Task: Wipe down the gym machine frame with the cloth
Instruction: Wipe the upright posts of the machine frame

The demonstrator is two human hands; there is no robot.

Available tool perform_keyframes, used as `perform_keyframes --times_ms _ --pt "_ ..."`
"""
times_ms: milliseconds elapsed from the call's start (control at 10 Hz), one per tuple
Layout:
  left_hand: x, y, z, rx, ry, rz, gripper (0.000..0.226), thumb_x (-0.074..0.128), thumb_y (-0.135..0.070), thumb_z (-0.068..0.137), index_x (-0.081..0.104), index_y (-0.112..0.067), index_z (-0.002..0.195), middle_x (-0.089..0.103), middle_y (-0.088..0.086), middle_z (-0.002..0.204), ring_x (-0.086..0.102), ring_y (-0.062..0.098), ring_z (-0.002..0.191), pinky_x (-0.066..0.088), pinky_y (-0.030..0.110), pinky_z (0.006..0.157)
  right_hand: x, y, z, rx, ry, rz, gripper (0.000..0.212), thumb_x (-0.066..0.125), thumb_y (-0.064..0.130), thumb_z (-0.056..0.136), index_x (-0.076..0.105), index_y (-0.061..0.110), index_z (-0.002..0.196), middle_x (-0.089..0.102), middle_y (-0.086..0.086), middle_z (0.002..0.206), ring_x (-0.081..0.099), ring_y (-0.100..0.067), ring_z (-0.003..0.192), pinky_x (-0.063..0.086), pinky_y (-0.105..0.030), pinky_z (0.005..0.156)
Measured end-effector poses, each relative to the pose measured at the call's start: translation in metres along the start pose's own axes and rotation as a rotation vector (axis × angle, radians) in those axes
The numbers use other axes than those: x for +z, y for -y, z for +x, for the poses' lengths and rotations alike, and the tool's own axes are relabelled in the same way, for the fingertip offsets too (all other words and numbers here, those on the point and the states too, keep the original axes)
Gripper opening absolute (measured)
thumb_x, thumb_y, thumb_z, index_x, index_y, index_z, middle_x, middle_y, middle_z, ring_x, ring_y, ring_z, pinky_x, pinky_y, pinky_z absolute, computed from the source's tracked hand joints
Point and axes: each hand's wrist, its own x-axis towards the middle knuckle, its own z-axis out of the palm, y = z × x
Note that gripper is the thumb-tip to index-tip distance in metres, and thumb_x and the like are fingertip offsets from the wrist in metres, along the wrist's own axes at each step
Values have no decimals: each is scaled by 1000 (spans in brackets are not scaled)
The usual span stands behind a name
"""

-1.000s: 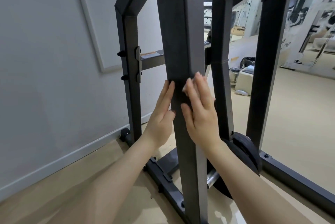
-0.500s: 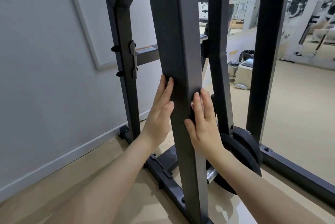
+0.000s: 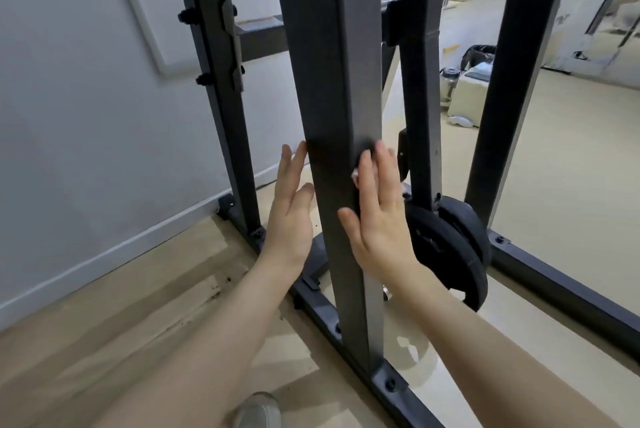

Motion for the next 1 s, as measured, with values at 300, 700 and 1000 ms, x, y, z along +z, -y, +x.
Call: perform_keyframes --times_ms 300,700,1000 --pt "-11 22 1 -84 124 -190 42 34 -33 94 46 -50 130 49 -19 138 40 5 132 26 42 115 1 -22 -12 -314 -30 -328 35 35 18 102 32 6 134 25 -14 137 27 -41 130 29 -53 106" --pt "-23 22 9 -231 127 -646 41 28 -27 100 55 -15 129 60 1 128 53 18 122 37 36 105 -26 40 112 -673 271 -629 38 38 14 87 76 11 92 72 -7 104 66 -25 106 49 -37 95" --pt "-25 18 12 -286 109 -560 52 19 -46 99 59 -23 120 63 -5 125 54 13 121 34 37 108 -66 52 141 -484 364 -761 41 39 22 86 74 12 105 66 -12 120 58 -34 117 34 -55 103"
